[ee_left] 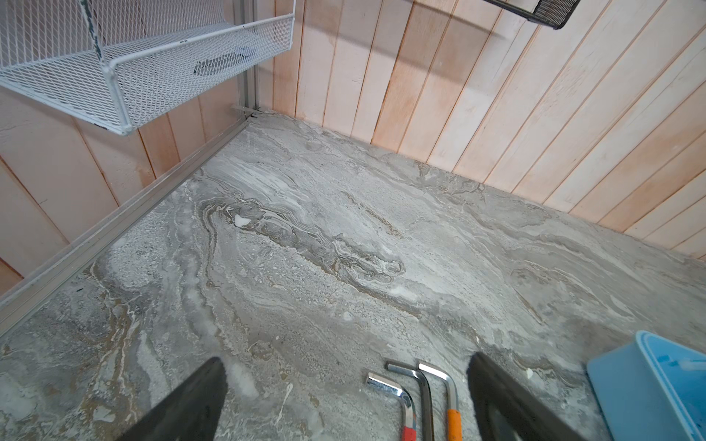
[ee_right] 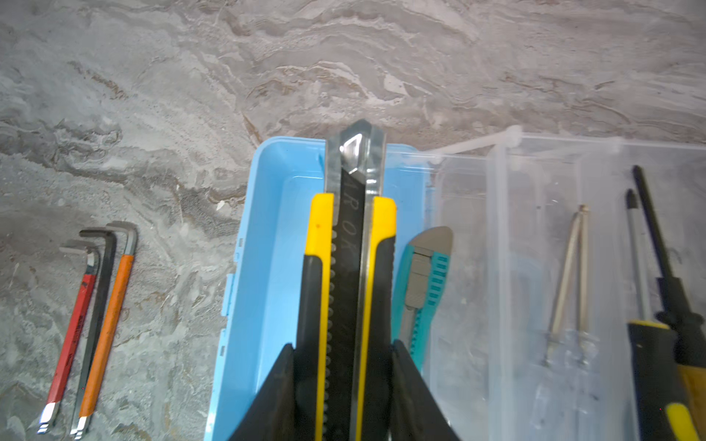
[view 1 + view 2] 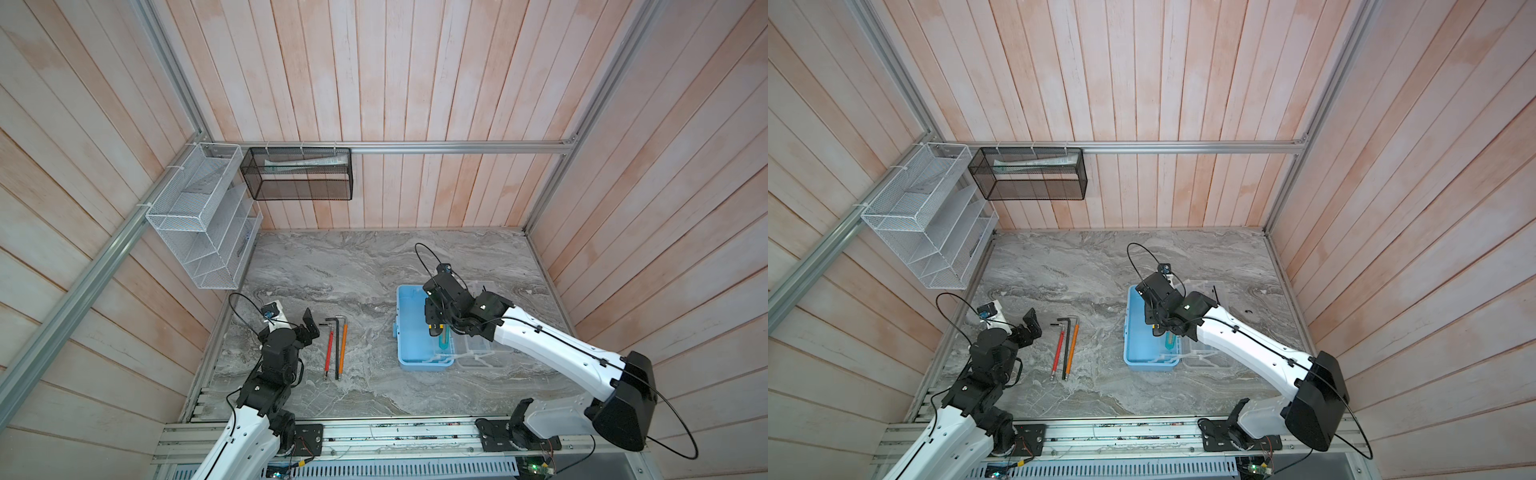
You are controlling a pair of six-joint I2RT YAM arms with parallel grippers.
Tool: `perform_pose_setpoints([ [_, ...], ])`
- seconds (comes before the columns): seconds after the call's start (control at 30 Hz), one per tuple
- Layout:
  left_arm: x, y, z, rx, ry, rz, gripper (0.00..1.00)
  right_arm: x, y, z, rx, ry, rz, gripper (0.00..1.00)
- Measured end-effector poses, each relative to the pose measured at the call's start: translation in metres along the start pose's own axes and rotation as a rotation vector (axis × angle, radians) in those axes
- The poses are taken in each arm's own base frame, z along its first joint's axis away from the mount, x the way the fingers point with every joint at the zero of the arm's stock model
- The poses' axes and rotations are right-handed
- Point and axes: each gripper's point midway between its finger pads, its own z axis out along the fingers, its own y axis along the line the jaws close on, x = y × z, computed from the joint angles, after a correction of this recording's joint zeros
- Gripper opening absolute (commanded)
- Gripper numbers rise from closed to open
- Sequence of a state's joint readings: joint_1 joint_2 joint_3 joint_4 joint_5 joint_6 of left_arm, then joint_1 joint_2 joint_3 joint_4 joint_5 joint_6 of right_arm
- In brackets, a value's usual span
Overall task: Pack the tool kit
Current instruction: 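Lift the yellow-and-black knife and carry it over the blue box, then lower the knife into the clear tray beside the teal knife and release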
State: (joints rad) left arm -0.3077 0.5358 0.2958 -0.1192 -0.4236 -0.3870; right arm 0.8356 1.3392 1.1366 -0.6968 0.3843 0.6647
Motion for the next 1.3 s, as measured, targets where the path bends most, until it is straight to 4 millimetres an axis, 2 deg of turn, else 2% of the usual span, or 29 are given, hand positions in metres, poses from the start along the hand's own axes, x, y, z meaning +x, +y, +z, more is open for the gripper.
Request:
perform_pose_setpoints([
  [0.2, 0.001, 0.0, 0.001, -0.002, 0.006, 0.004, 1.0, 0.014, -0.025, 0.012, 0.076, 0.035, 0.003, 0.0],
  [0.63, 0.002, 0.0, 0.001, -0.003, 0.007, 0.005, 1.0, 0.027, -0.024, 0.048, 0.13, 0.098, -0.046, 0.0],
  [0.8, 0.002, 0.0, 0.001, -0.003, 0.007, 0.005, 1.0, 0.027, -0.024, 0.057, 0.142, 0.109, -0.058, 0.16],
  [1.13, 0.003, 0.0, 0.001, -0.004, 0.01, 0.006, 1.0, 0.008, -0.018, 0.062, 0.136, 0.086, -0.06, 0.47],
  [1.3, 0.003, 0.0, 0.001, -0.004, 0.01, 0.007, 1.0, 0.0, -0.013, 0.062, 0.129, 0.074, -0.061, 0.49],
])
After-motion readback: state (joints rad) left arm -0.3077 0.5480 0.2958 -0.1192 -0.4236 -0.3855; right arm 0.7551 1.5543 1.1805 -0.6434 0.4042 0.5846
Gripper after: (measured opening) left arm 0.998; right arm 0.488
